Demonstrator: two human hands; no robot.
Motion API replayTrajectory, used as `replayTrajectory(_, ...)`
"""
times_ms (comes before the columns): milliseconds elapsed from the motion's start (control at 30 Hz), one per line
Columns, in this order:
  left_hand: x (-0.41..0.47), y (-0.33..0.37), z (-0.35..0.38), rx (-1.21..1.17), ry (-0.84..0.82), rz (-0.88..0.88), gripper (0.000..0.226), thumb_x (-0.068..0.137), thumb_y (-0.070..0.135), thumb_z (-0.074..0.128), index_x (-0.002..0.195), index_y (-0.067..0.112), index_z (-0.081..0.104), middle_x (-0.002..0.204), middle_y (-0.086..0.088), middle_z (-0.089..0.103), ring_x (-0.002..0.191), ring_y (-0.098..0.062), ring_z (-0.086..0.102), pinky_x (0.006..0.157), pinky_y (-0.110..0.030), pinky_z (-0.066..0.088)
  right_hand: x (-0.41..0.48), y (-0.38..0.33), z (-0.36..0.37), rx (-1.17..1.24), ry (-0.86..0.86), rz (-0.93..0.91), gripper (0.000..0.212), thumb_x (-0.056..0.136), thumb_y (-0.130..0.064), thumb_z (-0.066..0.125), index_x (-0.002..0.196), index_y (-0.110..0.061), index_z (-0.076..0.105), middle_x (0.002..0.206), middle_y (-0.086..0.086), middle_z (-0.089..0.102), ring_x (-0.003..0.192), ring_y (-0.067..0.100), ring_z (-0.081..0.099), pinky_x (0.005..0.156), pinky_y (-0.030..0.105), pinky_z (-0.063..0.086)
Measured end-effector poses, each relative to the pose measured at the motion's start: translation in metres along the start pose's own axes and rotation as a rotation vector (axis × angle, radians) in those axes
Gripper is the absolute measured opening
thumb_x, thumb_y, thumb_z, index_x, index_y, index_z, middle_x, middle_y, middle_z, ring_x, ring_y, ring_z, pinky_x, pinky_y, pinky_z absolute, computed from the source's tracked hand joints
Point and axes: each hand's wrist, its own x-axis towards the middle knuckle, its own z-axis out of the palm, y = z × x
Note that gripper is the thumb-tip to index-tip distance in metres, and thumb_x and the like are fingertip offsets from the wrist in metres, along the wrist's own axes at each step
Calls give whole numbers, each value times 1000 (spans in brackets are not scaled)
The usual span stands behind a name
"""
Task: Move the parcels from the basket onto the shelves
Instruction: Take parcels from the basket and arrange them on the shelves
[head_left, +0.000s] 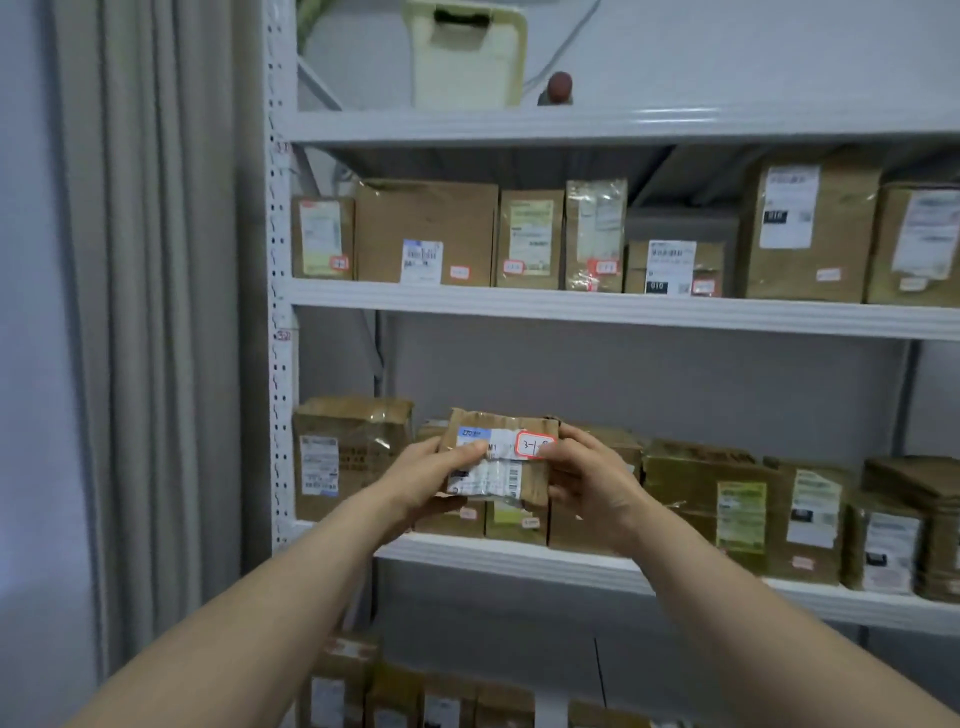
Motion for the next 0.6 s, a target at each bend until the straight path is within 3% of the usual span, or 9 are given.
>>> replayTrajectory(133,2,29,-8,30,31,87,28,87,37,65,103,14,66,82,2,74,80,-12,68,75,-28,56,15,-25,13,-18,24,-67,49,77,-15,76,124,-16,61,114,7,69,102,26,67,82,39,57)
replayTrajectory(233,2,44,-13,22,34,123,28,87,39,63,100,14,66,80,1,75,76,-12,70,80,-32,57,20,-40,21,-29,15,-98,47,79,-15,74,124,-17,60,113,9,69,99,25,68,74,32,58)
replayTrajectory(400,9,57,-18,42,47,128,25,87,39,63,93,14,66,77,0,74,77,-15,68,87,-37,53,29,-50,27,-32,8,-109,44,80,-14,73,122,-17,62,108,9,71,100,26,67,90,40,55)
replayTrajectory(600,23,68,-9,67,12,146,28,83,38,66,96,12,67,80,-2,73,80,-19,66,79,-34,52,40,-58,12,-41,61,-127,40,79,-15,72,118,-21,64,107,8,71,103,25,66,93,44,50)
